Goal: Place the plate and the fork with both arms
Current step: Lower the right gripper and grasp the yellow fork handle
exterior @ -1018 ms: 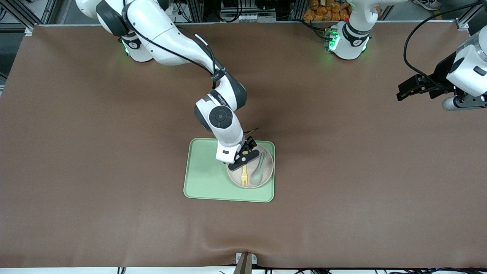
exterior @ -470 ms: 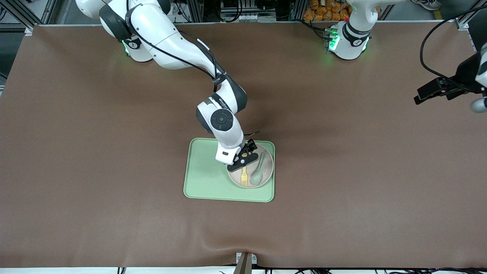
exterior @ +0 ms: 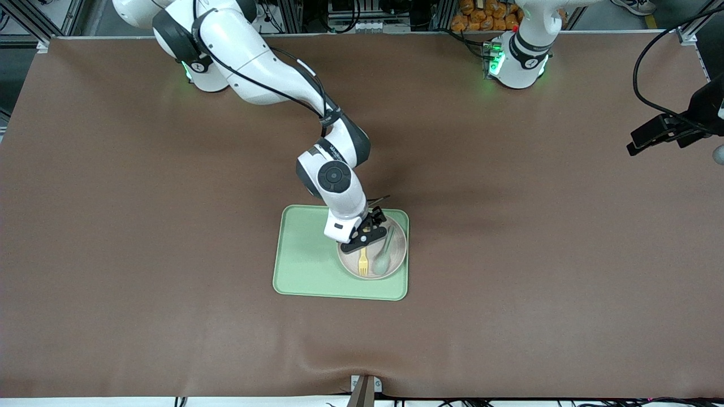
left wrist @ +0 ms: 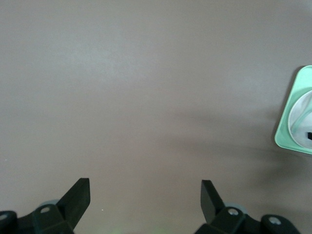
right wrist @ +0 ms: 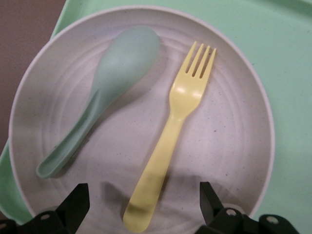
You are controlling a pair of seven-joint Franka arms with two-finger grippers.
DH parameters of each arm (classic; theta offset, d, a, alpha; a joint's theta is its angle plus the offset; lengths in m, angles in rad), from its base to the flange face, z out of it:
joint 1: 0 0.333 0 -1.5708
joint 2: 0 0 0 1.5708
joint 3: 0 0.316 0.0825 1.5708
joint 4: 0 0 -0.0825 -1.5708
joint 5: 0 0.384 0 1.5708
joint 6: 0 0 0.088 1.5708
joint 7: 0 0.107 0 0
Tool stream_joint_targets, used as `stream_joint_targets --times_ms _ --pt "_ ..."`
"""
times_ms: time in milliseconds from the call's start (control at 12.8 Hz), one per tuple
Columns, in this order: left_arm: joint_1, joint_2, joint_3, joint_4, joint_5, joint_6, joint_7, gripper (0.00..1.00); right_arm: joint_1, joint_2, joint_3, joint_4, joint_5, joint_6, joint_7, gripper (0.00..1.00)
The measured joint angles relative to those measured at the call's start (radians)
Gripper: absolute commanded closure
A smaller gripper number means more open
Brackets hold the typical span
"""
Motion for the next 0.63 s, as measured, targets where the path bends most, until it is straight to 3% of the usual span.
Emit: stream_joint_targets --times_ms 235,313,626 --pt "-0.002 0.0 -0.005 0.0 0.007 -0.01 0.0 0.0 0.001 0.003 0.0 0.001 0.0 0.0 0.0 0.85" --pt "-0.002 0.0 -0.011 0.0 0.007 -0.013 0.0 0.0 0.001 0.003 0.0 0.001 0.0 0.001 0.0 1.0" --pt "-0.001 0.0 -0.017 0.0 0.008 -0.021 0.0 0.0 0.001 0.003 -0.002 0.007 0.0 0.001 0.0 1.0"
